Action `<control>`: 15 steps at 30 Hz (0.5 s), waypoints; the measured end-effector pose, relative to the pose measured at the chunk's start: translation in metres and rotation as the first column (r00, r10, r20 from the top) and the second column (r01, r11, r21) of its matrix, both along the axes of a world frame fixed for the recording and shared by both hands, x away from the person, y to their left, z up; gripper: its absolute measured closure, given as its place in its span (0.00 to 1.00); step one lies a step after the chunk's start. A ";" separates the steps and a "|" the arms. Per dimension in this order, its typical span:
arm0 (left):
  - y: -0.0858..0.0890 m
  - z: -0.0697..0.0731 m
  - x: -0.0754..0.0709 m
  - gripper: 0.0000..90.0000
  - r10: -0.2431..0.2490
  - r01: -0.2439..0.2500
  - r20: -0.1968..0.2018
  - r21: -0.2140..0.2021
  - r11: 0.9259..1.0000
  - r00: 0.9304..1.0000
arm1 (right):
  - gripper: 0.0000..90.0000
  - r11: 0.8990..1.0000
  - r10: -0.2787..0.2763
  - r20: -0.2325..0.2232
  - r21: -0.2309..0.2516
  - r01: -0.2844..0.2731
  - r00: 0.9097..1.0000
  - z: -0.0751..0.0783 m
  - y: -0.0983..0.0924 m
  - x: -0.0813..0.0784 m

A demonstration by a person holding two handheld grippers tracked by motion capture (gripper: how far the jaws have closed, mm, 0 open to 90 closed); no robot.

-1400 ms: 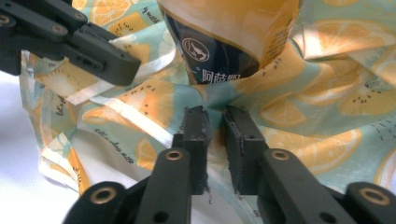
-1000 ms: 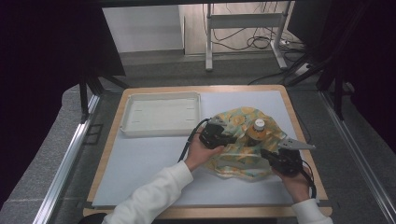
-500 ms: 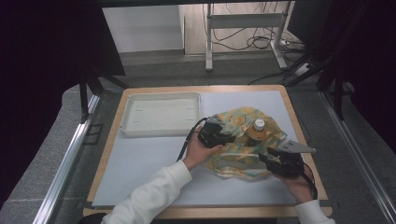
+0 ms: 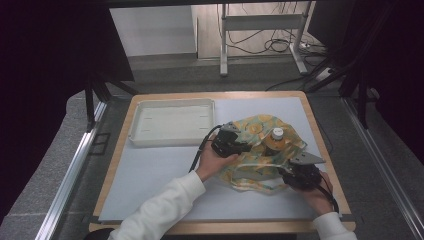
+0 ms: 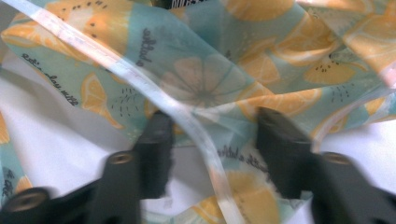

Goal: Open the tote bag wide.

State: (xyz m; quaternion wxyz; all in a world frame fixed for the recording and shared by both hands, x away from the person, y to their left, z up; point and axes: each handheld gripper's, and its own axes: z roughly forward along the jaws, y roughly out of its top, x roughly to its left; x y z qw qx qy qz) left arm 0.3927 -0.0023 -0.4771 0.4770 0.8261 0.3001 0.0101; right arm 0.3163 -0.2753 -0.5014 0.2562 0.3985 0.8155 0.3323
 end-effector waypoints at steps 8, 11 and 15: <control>0.001 0.000 0.001 0.98 0.006 -0.006 -0.005 -0.001 1.000 1.000 | 0.97 0.995 -0.004 0.011 0.097 0.003 1.000 0.008 -0.008 -0.002; 0.000 0.000 0.002 0.98 0.007 -0.007 -0.003 -0.002 1.000 1.000 | 0.99 0.992 0.004 0.022 0.127 -0.007 1.000 0.011 -0.010 -0.005; 0.000 0.003 0.006 0.98 0.012 -0.012 0.002 -0.002 1.000 1.000 | 0.99 0.989 0.009 0.044 0.147 -0.016 0.999 0.018 -0.011 -0.015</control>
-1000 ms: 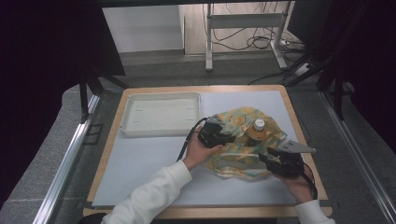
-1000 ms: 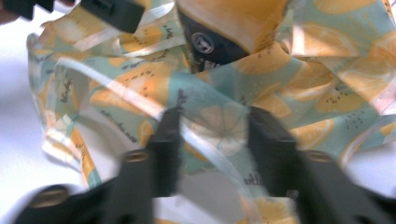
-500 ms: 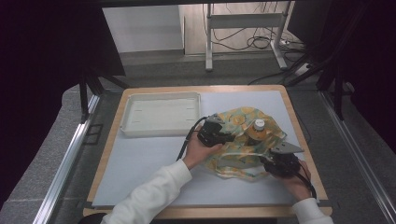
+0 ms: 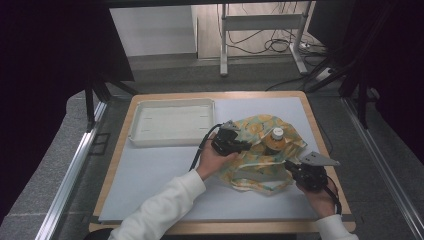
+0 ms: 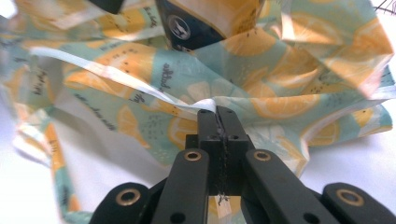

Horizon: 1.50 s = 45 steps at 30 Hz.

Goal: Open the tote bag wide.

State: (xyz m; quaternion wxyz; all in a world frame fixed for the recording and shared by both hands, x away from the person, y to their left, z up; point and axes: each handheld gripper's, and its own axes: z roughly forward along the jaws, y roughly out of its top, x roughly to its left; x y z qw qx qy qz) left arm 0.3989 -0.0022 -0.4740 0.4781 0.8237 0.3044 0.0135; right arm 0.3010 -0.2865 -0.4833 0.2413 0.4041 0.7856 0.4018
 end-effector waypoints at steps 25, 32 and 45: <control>-0.022 -0.011 0.068 0.98 0.119 -0.118 -0.020 0.048 0.992 0.993 | 0.99 0.998 -0.048 -0.071 0.022 0.050 0.996 -0.020 -0.042 -0.066; -0.023 -0.019 0.074 0.98 0.142 -0.141 -0.009 0.091 0.986 0.990 | 0.99 0.998 -0.060 -0.092 0.019 0.062 0.994 -0.024 -0.050 -0.072; -0.035 -0.038 0.080 0.98 0.158 -0.151 -0.045 0.139 0.979 0.986 | 0.99 0.999 -0.027 -0.145 -0.036 0.022 0.989 -0.033 -0.042 -0.071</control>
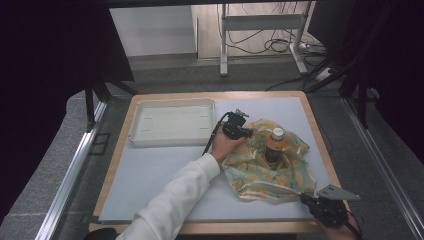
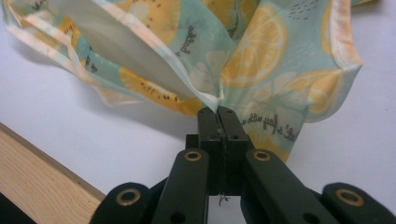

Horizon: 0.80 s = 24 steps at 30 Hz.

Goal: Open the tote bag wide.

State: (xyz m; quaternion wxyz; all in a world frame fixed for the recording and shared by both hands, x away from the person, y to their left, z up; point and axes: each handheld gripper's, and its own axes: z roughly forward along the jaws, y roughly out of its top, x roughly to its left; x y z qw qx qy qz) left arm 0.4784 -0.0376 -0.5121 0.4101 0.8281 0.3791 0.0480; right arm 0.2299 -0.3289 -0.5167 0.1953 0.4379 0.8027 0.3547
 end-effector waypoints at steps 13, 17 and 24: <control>0.010 0.013 -0.009 0.63 -0.034 0.035 0.013 -0.064 0.997 0.999 | 0.75 1.000 0.012 0.025 0.026 -0.012 1.000 0.003 0.000 0.000; 0.023 0.032 -0.026 0.45 -0.051 0.058 0.079 -0.093 0.994 0.996 | 0.61 0.996 0.012 0.064 0.084 -0.017 0.998 0.013 0.000 -0.003; 0.047 0.064 -0.055 0.41 -0.089 0.108 0.151 -0.122 0.987 0.984 | 0.53 0.989 -0.017 0.138 0.149 -0.004 0.990 0.037 0.000 -0.004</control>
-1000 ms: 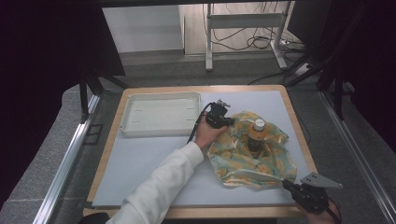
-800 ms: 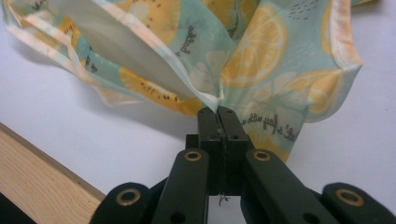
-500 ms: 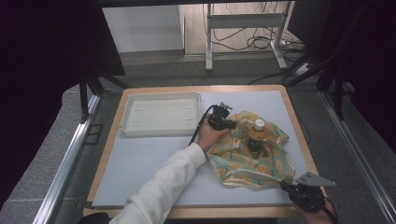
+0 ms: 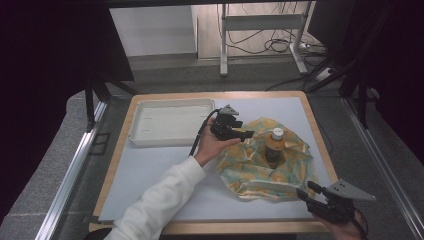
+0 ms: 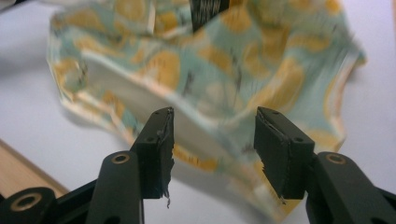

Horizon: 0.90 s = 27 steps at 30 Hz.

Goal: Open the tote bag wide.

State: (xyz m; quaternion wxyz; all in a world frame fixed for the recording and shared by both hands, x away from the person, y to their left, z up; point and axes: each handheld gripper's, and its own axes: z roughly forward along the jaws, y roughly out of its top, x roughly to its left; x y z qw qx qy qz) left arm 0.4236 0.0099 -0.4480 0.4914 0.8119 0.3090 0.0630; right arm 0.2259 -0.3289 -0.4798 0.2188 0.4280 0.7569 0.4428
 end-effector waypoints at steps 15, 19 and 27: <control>0.014 -0.005 -0.045 0.98 -0.125 0.125 -0.018 0.009 0.992 0.992 | 0.99 0.999 0.016 0.030 0.047 -0.017 0.999 0.044 0.016 0.072; 0.013 -0.009 -0.049 0.99 -0.130 0.130 -0.017 0.025 0.991 0.991 | 0.99 0.999 0.026 -0.002 0.027 -0.026 1.000 0.045 0.029 0.097; 0.001 -0.034 -0.054 0.99 -0.153 0.159 -0.074 0.082 0.984 0.986 | 0.99 0.999 -0.011 -0.127 0.030 0.015 0.992 0.027 0.036 0.143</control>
